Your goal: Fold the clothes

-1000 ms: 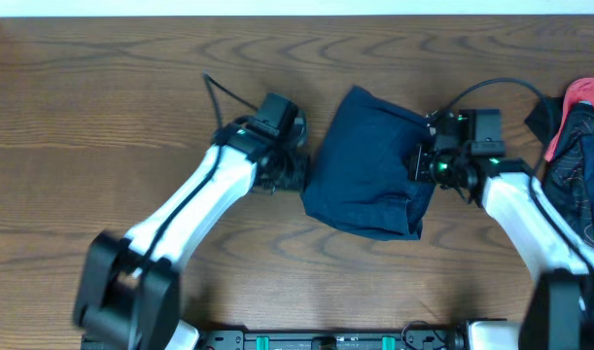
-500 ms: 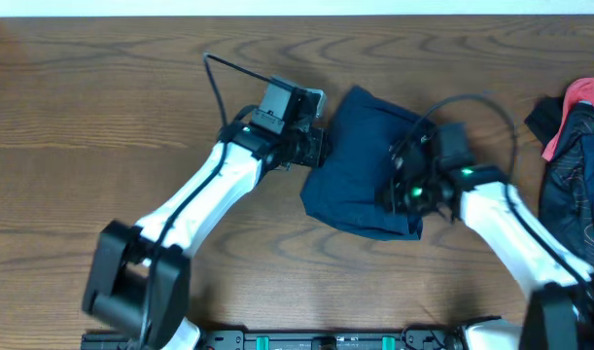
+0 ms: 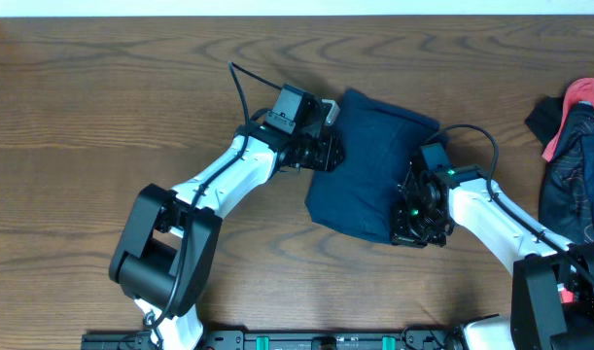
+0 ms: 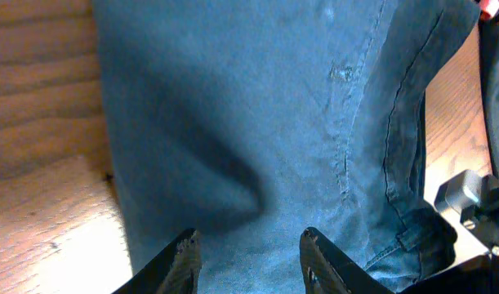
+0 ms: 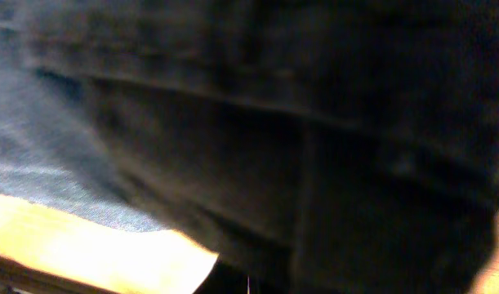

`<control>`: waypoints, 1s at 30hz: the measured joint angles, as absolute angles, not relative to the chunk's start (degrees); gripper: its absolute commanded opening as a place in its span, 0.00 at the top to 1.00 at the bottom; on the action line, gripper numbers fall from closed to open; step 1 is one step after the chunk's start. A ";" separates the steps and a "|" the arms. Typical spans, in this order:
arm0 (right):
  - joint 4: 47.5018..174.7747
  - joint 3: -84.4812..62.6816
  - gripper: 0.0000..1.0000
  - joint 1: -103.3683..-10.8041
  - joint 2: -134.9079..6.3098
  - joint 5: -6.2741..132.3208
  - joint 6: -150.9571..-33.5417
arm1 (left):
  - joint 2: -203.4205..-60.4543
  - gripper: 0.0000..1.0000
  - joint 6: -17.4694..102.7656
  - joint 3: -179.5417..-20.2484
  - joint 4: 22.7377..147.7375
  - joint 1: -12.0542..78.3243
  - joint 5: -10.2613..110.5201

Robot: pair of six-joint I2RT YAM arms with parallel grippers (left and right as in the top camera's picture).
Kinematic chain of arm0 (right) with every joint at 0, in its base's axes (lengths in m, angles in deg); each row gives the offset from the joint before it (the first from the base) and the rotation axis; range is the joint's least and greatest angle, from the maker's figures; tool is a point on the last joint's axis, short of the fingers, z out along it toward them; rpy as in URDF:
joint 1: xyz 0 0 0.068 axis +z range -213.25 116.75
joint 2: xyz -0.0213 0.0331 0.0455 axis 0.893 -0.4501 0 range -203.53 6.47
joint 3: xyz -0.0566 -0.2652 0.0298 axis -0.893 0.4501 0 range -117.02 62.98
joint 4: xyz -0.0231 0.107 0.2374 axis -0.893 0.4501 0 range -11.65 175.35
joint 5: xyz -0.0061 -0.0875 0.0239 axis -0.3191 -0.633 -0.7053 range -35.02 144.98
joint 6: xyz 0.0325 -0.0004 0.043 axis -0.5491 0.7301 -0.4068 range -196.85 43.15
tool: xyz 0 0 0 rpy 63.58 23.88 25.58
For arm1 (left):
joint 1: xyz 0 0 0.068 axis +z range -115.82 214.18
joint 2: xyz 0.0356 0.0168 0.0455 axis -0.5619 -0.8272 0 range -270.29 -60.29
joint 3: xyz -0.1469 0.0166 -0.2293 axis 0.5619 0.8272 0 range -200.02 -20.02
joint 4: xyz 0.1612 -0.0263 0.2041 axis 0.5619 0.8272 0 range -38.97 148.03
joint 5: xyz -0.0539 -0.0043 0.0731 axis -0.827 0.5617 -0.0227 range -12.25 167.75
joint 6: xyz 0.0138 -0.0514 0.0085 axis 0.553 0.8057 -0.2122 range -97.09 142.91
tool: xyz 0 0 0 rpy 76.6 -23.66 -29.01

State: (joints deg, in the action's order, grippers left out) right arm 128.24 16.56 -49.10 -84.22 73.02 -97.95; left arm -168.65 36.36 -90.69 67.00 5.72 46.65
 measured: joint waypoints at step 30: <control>132.66 3.84 0.99 -52.86 -85.18 74.25 -94.22 | -165.94 0.41 32.21 -90.67 73.95 1.74 51.09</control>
